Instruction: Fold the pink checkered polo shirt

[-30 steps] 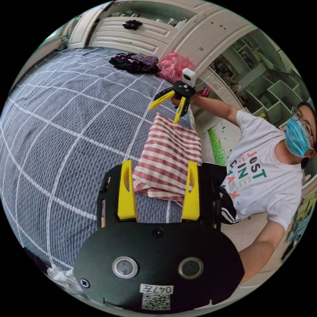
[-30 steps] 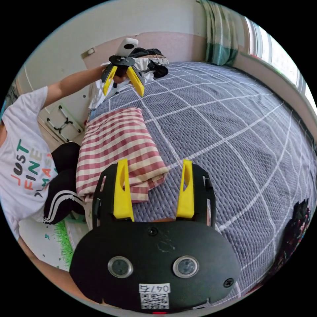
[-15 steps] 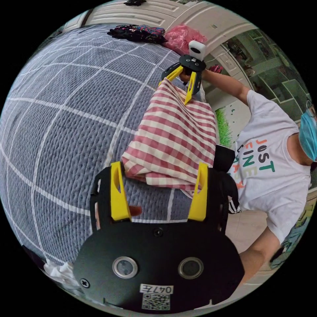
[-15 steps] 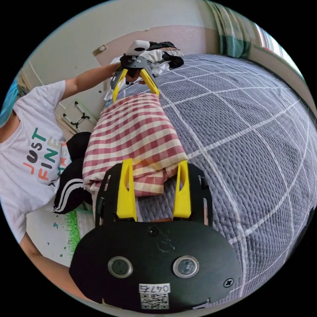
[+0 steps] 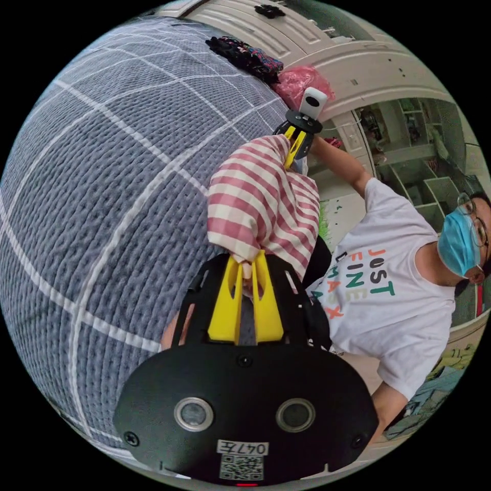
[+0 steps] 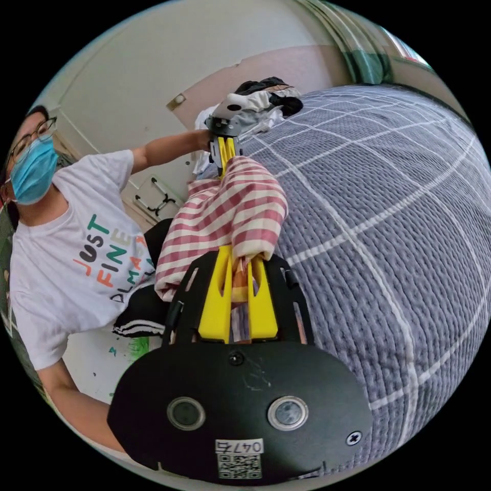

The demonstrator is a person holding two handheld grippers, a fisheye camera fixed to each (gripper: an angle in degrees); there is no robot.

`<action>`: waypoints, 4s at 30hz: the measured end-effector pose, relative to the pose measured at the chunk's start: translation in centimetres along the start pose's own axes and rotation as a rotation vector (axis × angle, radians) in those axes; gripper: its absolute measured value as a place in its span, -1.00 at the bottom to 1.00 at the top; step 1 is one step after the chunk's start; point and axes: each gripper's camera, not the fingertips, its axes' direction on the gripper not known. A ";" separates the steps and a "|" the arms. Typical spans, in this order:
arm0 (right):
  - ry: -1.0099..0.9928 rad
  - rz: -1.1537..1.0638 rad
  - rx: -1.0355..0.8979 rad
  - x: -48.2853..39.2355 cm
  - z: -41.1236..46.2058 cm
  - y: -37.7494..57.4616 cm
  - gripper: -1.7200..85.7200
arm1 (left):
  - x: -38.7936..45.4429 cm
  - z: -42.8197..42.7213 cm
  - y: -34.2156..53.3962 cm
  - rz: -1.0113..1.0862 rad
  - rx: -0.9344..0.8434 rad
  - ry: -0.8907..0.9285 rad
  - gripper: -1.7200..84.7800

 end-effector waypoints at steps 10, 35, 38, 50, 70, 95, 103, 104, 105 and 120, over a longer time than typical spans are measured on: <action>0.295 -0.088 -0.046 -6.7 -2.4 -2.7 -0.94 | 11.1 -4.7 -1.7 0.101 0.033 -0.423 -0.97; 0.764 0.358 -0.070 -19.0 -37.0 -6.9 -0.94 | 38.1 -28.8 -45.0 0.100 -0.066 -0.343 -0.97; 0.845 0.349 -0.096 -15.9 -43.3 -3.5 -0.94 | 40.1 -28.2 -54.7 0.101 0.005 -0.377 -0.97; 1.534 -0.098 -0.458 -4.7 -53.6 2.9 -0.94 | 42.6 -25.8 -84.1 0.294 0.444 -0.723 -0.86; 1.080 -0.079 -0.418 -5.6 -46.9 5.5 -0.78 | 51.6 -25.2 -89.7 0.392 0.324 -0.607 -0.76; 1.056 0.826 0.203 3.7 -59.2 14.7 -0.94 | 52.3 -18.1 -92.8 0.255 0.239 -0.692 -0.80; 0.944 1.031 -0.002 13.7 -56.5 19.1 -0.94 | 42.4 -11.0 -90.1 0.038 0.096 -0.597 -0.78; 0.933 1.035 0.005 14.1 -56.2 19.4 -0.94 | 41.7 -10.6 -89.2 0.029 0.116 -0.577 -0.79; 0.937 1.031 0.011 14.1 -56.1 19.4 -0.94 | 41.5 -10.8 -88.2 0.021 0.158 -0.576 -0.80; 1.070 0.931 0.154 8.6 -49.7 11.9 -0.96 | 42.8 -7.6 -66.9 0.055 0.297 -0.771 -0.97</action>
